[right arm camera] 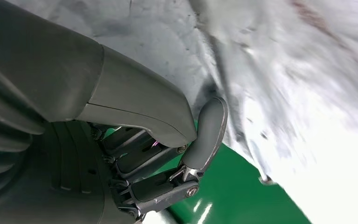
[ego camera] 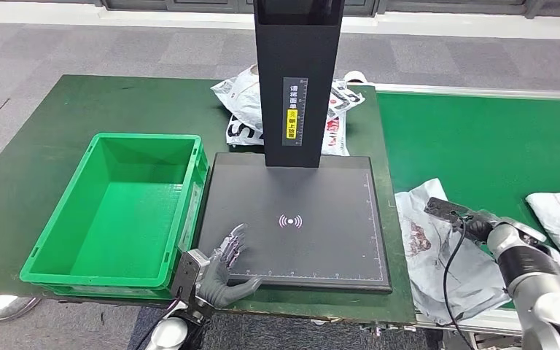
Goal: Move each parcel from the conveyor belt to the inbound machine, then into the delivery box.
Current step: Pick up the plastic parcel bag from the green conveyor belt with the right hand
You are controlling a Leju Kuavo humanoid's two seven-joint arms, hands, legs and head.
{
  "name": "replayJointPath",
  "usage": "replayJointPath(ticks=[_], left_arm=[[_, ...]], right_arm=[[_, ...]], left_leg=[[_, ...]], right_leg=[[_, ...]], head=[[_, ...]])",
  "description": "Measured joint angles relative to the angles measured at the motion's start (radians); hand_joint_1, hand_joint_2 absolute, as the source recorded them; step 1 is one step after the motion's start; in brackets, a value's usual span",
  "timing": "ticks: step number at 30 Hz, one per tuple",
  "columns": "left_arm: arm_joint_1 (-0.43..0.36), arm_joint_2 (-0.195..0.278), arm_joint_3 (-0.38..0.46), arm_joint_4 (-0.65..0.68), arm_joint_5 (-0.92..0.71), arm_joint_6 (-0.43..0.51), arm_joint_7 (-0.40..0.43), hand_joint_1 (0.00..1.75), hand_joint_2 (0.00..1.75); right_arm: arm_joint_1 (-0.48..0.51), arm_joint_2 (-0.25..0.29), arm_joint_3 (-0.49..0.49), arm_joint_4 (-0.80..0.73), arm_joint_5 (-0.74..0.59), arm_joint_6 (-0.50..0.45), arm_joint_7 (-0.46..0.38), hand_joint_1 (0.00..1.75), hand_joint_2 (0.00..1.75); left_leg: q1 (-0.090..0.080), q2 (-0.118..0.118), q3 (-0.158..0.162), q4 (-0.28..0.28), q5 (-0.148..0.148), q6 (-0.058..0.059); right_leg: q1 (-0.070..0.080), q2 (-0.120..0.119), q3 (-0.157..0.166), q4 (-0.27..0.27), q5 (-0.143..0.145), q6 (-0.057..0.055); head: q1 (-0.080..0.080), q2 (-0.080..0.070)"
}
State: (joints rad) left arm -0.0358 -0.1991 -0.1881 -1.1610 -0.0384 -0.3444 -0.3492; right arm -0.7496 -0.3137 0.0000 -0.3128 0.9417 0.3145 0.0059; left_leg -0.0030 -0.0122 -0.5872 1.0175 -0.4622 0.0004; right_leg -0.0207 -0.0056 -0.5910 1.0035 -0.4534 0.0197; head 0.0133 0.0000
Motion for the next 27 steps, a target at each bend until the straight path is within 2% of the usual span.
replayJointPath(ticks=[7,18,27], left_arm=[[0.009,0.000,0.000,-0.014,-0.002,0.019,0.004,0.00,1.75],[0.015,0.000,0.000,-0.018,-0.002,0.036,0.005,0.00,1.75],[0.024,0.000,0.000,-0.020,0.013,0.075,-0.006,0.00,1.75]], right_arm=[[0.000,0.010,-0.094,-0.026,-0.163,0.005,-0.048,1.75,1.75],[-0.001,0.020,-0.167,-0.048,-0.271,-0.002,-0.083,1.75,1.75],[-0.023,0.079,-0.200,-0.150,-0.546,-0.005,-0.167,1.75,1.75]], left_leg=[[0.000,0.000,0.000,0.000,0.000,0.000],[0.000,0.000,0.000,0.000,0.000,0.000],[0.000,0.000,0.000,0.000,0.000,-0.001]], right_leg=[[0.000,0.000,0.000,0.000,0.000,0.000],[0.000,0.000,0.000,0.000,0.000,0.000],[0.000,0.001,0.000,0.001,0.000,0.000]], head=[[0.000,0.000],[0.000,0.000],[0.000,0.000]])
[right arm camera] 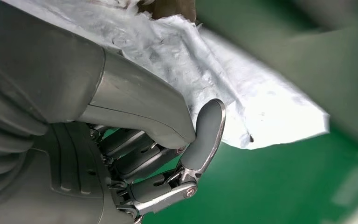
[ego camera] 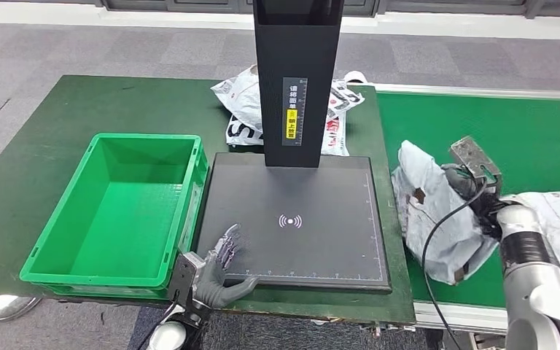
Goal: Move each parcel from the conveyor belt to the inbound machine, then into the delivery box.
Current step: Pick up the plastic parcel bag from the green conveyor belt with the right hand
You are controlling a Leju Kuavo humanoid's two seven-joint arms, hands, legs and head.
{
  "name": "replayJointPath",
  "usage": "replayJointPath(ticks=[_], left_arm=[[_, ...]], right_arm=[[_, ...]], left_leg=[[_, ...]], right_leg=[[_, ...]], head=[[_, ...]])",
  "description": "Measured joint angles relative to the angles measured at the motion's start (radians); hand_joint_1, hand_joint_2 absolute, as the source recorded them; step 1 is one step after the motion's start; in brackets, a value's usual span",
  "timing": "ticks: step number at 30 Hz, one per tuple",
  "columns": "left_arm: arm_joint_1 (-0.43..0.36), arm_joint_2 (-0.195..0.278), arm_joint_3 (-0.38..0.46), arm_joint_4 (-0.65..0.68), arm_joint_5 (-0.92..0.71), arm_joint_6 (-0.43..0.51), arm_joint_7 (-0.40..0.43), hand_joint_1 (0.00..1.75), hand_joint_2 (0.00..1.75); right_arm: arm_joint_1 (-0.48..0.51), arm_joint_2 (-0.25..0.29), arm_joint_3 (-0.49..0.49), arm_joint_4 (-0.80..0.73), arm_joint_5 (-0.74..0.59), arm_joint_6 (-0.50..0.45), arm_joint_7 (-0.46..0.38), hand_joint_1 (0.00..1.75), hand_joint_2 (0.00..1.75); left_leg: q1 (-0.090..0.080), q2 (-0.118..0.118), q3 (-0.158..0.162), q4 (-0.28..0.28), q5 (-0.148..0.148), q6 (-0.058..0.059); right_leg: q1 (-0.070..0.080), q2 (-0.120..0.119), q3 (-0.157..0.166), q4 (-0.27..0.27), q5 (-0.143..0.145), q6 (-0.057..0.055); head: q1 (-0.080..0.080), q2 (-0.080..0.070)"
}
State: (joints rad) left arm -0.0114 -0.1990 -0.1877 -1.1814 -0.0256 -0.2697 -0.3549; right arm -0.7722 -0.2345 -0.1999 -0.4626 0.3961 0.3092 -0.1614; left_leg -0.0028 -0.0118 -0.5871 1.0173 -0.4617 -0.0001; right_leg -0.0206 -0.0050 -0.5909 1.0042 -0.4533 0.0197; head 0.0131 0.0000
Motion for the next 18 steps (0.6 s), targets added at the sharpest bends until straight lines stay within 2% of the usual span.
replayJointPath(ticks=[4,9,18], left_arm=[[0.004,0.000,0.000,-0.002,0.001,0.011,-0.007,0.00,1.75],[0.009,0.000,0.000,-0.006,-0.001,0.013,-0.009,0.00,1.75],[0.007,-0.015,0.004,0.001,-0.030,0.011,-0.018,0.00,1.75]], right_arm=[[-0.032,0.033,0.004,-0.085,-0.128,0.004,0.021,1.75,1.75],[-0.054,0.056,0.039,-0.152,-0.202,-0.005,0.021,1.75,1.75],[-0.069,0.150,0.198,-0.298,-0.313,-0.034,0.055,1.75,1.75]], left_leg=[[0.000,0.000,0.000,0.000,0.000,0.000],[0.000,-0.001,0.000,0.000,0.000,0.000],[0.001,0.000,0.001,0.000,0.001,-0.001]], right_leg=[[0.000,0.000,0.000,0.000,0.000,0.000],[0.000,-0.001,0.001,0.000,0.000,0.000],[0.001,0.000,0.000,0.000,0.000,0.000]], head=[[0.000,0.000],[0.000,0.000],[0.000,0.000]])
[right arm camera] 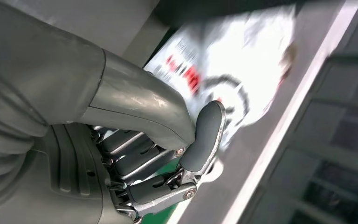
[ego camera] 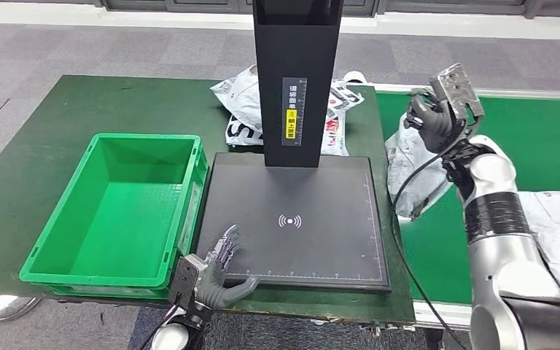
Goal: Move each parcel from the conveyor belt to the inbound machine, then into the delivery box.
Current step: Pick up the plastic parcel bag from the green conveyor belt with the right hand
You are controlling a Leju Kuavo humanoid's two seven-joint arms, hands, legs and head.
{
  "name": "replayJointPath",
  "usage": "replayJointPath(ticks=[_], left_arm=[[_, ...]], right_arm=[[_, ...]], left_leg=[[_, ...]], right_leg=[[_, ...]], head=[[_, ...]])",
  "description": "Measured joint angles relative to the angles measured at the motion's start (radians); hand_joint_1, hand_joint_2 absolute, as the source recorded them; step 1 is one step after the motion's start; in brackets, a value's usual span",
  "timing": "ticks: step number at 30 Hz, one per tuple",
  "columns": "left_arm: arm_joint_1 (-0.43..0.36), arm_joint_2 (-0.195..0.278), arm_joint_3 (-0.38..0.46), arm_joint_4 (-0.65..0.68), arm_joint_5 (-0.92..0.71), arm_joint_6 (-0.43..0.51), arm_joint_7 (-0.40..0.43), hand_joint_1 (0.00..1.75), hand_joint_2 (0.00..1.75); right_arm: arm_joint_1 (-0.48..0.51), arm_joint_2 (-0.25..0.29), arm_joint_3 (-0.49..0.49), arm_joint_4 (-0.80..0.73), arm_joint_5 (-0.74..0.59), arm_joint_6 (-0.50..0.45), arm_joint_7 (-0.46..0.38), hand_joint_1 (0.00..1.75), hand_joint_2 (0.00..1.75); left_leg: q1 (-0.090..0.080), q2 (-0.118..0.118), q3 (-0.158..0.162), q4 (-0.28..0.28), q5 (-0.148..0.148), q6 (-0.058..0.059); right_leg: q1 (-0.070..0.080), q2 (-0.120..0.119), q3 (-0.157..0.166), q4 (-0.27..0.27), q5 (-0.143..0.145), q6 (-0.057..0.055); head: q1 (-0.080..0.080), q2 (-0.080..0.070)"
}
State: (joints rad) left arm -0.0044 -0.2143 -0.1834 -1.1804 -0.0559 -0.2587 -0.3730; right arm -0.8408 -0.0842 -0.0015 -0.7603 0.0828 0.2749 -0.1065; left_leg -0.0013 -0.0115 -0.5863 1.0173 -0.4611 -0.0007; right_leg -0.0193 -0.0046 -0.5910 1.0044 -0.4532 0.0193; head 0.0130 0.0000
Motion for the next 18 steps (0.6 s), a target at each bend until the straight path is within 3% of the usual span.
replayJointPath(ticks=[4,8,9,12,13,18], left_arm=[[-0.003,-0.003,0.005,0.006,-0.006,-0.002,-0.007,0.00,1.75],[-0.015,-0.003,0.014,0.013,-0.010,-0.004,-0.009,0.00,1.75],[-0.018,-0.004,0.017,0.014,-0.010,-0.004,-0.009,0.00,1.75],[-0.021,-0.006,0.026,0.016,-0.011,-0.008,-0.009,0.00,1.75],[-0.021,-0.007,0.029,0.016,-0.012,-0.009,-0.008,0.00,1.75],[-0.007,-0.011,0.046,-0.002,-0.021,-0.015,0.009,0.00,1.75]], right_arm=[[0.004,0.041,0.074,-0.049,-0.022,0.000,0.006,1.75,1.75],[0.006,0.117,0.180,-0.079,-0.029,-0.014,0.034,1.75,1.75],[0.007,0.138,0.210,-0.081,-0.031,-0.023,0.038,1.47,1.75],[0.012,0.190,0.293,-0.081,-0.020,-0.058,0.044,0.16,1.75],[0.011,0.200,0.315,-0.080,-0.004,-0.081,0.045,0.00,1.75],[-0.016,0.209,0.396,-0.035,0.190,-0.303,0.125,0.00,1.75]], left_leg=[[0.000,0.000,0.000,0.000,0.000,-0.001],[0.001,0.005,0.000,-0.001,0.000,-0.001],[0.001,0.006,0.001,-0.001,0.000,-0.002],[0.003,0.005,0.000,-0.001,0.001,-0.002],[0.003,0.005,0.000,-0.001,0.001,-0.003],[0.003,0.003,0.000,0.000,0.001,-0.003]], right_leg=[[0.000,0.000,0.000,0.000,0.000,0.000],[0.001,0.006,-0.001,0.000,0.001,-0.001],[0.001,0.006,-0.002,0.000,0.001,-0.001],[0.003,0.006,-0.002,0.000,0.001,-0.002],[0.003,0.005,-0.002,0.000,0.000,-0.002],[0.002,0.003,-0.001,0.000,0.000,-0.002]], head=[[0.000,0.000],[0.000,0.000],[0.000,0.000],[0.000,0.000],[0.000,0.000],[0.000,0.000]])
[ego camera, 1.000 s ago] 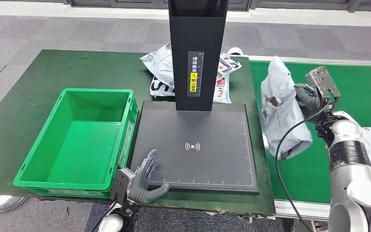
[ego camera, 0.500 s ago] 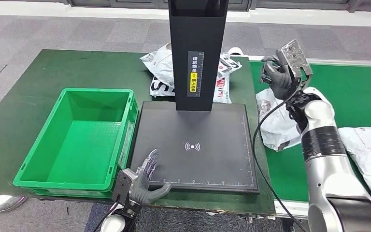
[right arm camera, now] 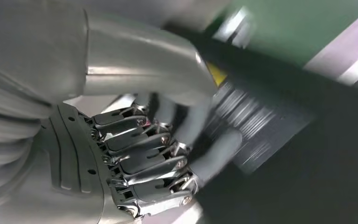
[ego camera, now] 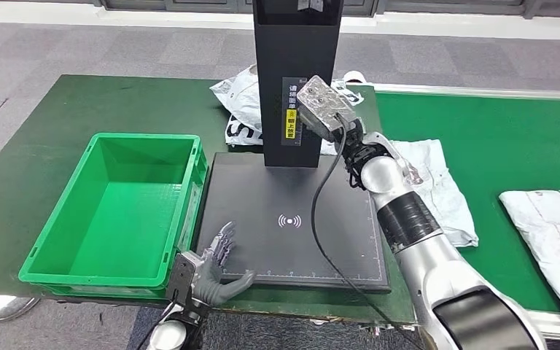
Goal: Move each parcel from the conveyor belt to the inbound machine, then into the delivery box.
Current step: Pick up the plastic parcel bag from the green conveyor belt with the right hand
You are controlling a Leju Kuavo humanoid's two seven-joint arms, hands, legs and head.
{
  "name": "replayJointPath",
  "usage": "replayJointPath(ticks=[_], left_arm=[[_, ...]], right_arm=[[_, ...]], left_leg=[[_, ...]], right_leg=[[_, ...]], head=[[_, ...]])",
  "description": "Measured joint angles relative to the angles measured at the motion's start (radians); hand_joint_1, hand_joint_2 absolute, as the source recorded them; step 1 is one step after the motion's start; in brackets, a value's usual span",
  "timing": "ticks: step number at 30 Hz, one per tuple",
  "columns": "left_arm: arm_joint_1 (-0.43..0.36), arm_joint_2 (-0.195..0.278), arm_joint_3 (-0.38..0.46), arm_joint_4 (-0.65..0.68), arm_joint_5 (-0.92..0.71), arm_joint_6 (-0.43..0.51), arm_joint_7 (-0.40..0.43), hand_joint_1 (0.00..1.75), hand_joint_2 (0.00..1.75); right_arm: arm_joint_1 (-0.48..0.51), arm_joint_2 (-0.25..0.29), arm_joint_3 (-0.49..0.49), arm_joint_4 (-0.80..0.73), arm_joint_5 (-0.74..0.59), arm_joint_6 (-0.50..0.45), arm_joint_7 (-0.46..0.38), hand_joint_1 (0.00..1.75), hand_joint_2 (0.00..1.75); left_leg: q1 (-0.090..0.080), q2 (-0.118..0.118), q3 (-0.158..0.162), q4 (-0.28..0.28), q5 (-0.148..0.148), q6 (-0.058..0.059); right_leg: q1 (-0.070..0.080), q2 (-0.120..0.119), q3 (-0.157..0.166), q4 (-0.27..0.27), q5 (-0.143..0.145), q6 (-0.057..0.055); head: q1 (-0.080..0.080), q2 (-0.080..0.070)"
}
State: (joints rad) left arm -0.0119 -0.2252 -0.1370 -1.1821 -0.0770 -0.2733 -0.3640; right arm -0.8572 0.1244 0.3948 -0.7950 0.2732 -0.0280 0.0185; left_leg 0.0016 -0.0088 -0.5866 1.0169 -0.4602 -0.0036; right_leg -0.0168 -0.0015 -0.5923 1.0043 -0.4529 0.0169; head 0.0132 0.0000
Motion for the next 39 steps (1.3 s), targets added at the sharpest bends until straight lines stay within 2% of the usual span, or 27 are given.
replayJointPath(ticks=[3,5,8,13,20,24,29,34,37,39], left_arm=[[0.008,-0.001,0.007,-0.013,-0.007,-0.006,0.014,0.00,1.75],[0.011,-0.002,0.009,-0.019,-0.010,-0.006,0.020,0.00,1.75],[0.014,-0.004,0.013,-0.024,-0.010,-0.007,0.024,0.00,1.75],[0.012,-0.007,0.014,-0.021,-0.010,-0.023,0.032,0.00,1.75],[-0.013,-0.006,0.014,0.003,-0.009,-0.041,0.031,0.00,1.75],[-0.028,-0.006,0.014,0.020,-0.009,-0.051,0.029,0.00,1.75],[-0.045,-0.006,0.014,0.041,-0.008,-0.055,0.023,0.00,1.75],[-0.062,-0.006,0.014,0.066,-0.004,-0.067,0.010,0.00,1.75],[-0.079,-0.005,0.014,0.089,-0.001,-0.075,-0.001,0.00,1.75],[-0.089,-0.003,0.014,0.104,0.000,-0.083,-0.009,0.00,1.75]], right_arm=[[-0.030,-0.031,0.030,0.068,0.200,-0.122,0.101,0.00,1.75],[-0.044,-0.054,0.039,0.117,0.283,-0.156,0.125,0.00,1.75],[-0.056,-0.079,0.041,0.170,0.340,-0.176,0.157,0.00,1.75],[-0.061,-0.146,0.046,0.255,0.481,-0.200,0.343,0.00,1.75],[-0.037,-0.265,0.046,0.368,0.594,-0.184,0.447,0.00,1.75],[-0.008,-0.297,0.045,0.400,0.646,-0.120,0.471,0.00,1.75],[0.023,-0.314,0.041,0.418,0.678,-0.085,0.475,0.00,1.75],[0.047,-0.322,0.024,0.442,0.717,0.046,0.471,0.00,1.75],[0.069,-0.326,-0.005,0.460,0.705,0.122,0.426,0.00,1.75],[0.081,-0.329,-0.036,0.470,0.662,0.193,0.342,0.00,1.75]], left_leg=[[-0.001,-0.001,0.000,0.001,0.000,0.000],[-0.001,-0.003,0.000,0.001,0.000,0.000],[-0.002,-0.002,0.000,0.001,0.000,0.000],[-0.001,-0.006,0.000,0.001,0.000,0.000],[-0.002,-0.007,0.000,0.001,0.000,0.000],[-0.002,-0.006,0.000,0.001,0.000,0.000],[-0.001,-0.005,0.000,0.001,0.000,0.000],[-0.001,-0.005,0.000,0.001,0.000,0.000],[-0.002,-0.005,0.000,0.001,0.000,0.000],[-0.002,-0.004,0.000,0.001,0.000,0.000]], right_leg=[[-0.001,-0.001,0.001,0.000,0.000,0.000],[-0.001,-0.002,0.002,0.000,0.000,0.000],[-0.001,-0.001,0.001,0.000,0.001,0.000],[0.000,-0.007,0.001,-0.001,0.000,-0.001],[-0.001,-0.007,0.002,-0.001,0.000,-0.001],[-0.001,-0.006,0.001,-0.001,0.000,-0.001],[-0.001,-0.005,0.001,0.000,0.000,-0.001],[-0.001,-0.005,0.001,-0.001,0.000,-0.001],[-0.001,-0.005,0.001,-0.001,0.000,-0.001],[-0.001,-0.005,0.001,-0.001,0.000,-0.001]], head=[[0.000,0.000],[0.000,0.000],[0.000,0.000],[0.000,0.000],[0.000,0.000],[0.000,0.000],[0.000,0.000],[0.000,0.000],[0.000,0.000],[0.000,0.000]])
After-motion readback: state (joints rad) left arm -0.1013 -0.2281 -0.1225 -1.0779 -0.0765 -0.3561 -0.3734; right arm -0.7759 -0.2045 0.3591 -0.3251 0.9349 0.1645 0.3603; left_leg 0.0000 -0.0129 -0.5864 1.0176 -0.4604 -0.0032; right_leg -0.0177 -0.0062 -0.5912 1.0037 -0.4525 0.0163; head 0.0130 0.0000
